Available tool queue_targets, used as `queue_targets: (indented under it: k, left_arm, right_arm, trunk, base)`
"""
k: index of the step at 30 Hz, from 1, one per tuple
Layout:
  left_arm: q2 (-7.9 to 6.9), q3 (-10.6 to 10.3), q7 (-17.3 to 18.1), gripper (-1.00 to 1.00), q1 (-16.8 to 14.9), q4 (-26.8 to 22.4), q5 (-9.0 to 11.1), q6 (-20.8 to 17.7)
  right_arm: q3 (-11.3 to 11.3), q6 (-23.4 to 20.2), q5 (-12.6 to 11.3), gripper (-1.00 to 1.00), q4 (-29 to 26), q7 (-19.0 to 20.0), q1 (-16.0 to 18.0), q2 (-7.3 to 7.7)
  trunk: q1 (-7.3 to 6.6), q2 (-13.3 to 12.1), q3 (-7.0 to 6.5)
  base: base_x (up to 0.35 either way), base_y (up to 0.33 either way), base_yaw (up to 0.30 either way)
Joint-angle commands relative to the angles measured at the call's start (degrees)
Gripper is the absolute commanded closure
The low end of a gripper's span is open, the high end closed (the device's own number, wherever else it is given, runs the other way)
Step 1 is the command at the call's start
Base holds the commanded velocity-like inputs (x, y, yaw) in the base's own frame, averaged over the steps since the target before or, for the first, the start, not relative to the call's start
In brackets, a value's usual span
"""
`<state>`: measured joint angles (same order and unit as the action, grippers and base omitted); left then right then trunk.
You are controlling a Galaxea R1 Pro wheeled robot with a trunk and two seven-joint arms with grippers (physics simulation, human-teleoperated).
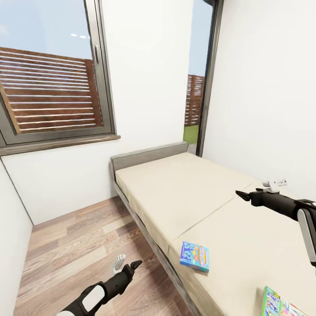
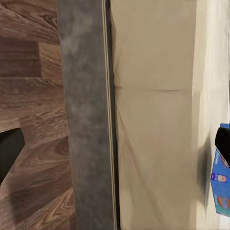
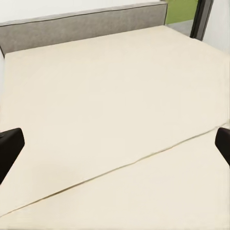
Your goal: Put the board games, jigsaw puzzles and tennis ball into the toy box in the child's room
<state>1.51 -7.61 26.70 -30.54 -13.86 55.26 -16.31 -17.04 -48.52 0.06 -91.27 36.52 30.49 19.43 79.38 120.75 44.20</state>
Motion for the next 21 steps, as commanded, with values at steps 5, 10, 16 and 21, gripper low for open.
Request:
queue_targets:
  k: [5,10,16,21]
  left_arm:
    - [-0.09,-0.4,0.6,-1.0,0.0,-0.1,0.5,1.2]
    - [-0.24,-0.3,1.3,-1.0,0.1,-0.3,0.9,1.8]
    - [-0.27,-0.2,2.8,-1.0,0.1,-0.3,1.0,1.7]
    - [-0.46,-0.1,3.5,-1.0,0.2,-0.3,1.1,2.0]
  right_arm:
    - [-0.1,-0.3,0.0,-1.0,-0.1,0.3,0.0,-0.01]
    - [-0.1,-0.4,0.0,-1.0,-0.2,0.3,0.0,0.02]
    - [-0.1,-0.4,0.0,-1.0,-0.3,0.3,0.0,0.11]
    - [-1.2,0.1,-0.2,-1.0,-0.4,0.4,0.0,0.51]
  trunk:
    - [-0.01,0.0,0.06]
    - [-0.01,0.0,0.06]
    - [-0.01,0.0,0.06]
    - [-0.01,0.0,0.1]
  base:
    - [0.0,0.0,-0.281]
    - [0.0,0.0,-0.289]
    - [0.0,0.0,-0.291]
    - [0.0,0.0,-0.131]
